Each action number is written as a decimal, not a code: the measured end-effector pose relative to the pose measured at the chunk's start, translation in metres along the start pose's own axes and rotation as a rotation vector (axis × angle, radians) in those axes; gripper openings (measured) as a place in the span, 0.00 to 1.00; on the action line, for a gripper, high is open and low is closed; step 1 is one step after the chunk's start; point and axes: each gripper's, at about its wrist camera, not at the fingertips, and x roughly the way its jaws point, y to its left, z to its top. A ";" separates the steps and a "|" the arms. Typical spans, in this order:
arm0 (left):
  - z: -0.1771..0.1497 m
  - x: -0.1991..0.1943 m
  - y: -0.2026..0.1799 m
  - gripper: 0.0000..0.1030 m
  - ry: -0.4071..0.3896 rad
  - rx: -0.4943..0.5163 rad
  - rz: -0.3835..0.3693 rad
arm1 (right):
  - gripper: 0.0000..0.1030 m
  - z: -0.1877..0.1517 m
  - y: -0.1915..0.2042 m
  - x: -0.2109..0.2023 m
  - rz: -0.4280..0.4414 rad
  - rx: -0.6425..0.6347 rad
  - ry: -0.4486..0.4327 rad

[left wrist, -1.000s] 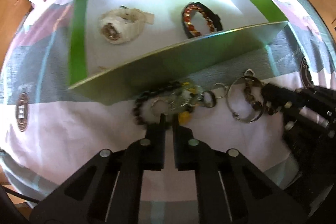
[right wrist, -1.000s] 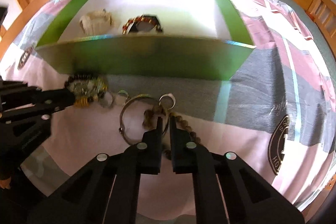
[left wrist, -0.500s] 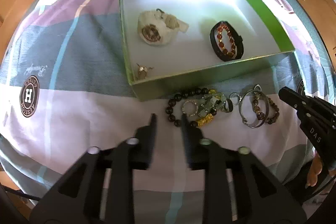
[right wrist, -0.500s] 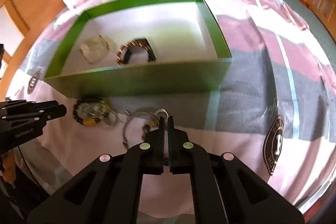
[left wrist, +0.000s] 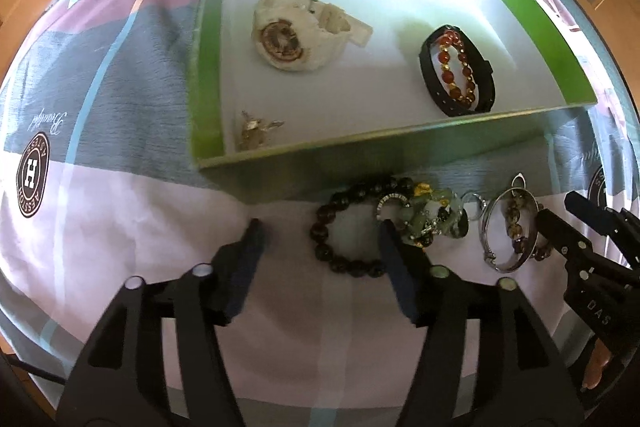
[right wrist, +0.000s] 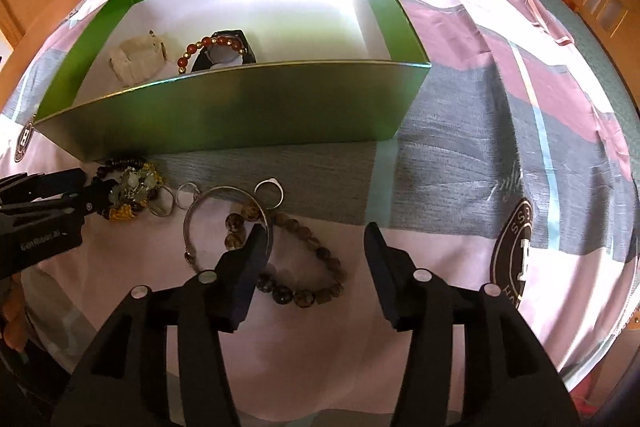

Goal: Organize jewelry

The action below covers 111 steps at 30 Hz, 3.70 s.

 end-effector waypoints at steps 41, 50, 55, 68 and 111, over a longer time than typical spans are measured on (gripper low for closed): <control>-0.017 -0.051 -0.026 0.10 -0.092 0.076 0.059 | 0.00 0.011 0.012 -0.022 0.083 -0.028 -0.118; -0.014 -0.073 -0.016 0.10 -0.129 0.064 0.041 | 0.01 0.016 0.000 -0.038 0.119 0.021 -0.170; -0.012 -0.080 -0.007 0.10 -0.136 0.039 0.026 | 0.01 0.017 -0.009 -0.035 0.122 0.058 -0.149; -0.015 -0.091 -0.012 0.10 -0.146 0.067 -0.037 | 0.22 0.011 0.001 0.000 0.062 0.038 0.012; -0.024 -0.115 -0.039 0.10 -0.237 0.145 -0.061 | 0.07 0.012 0.012 -0.069 0.233 -0.044 -0.288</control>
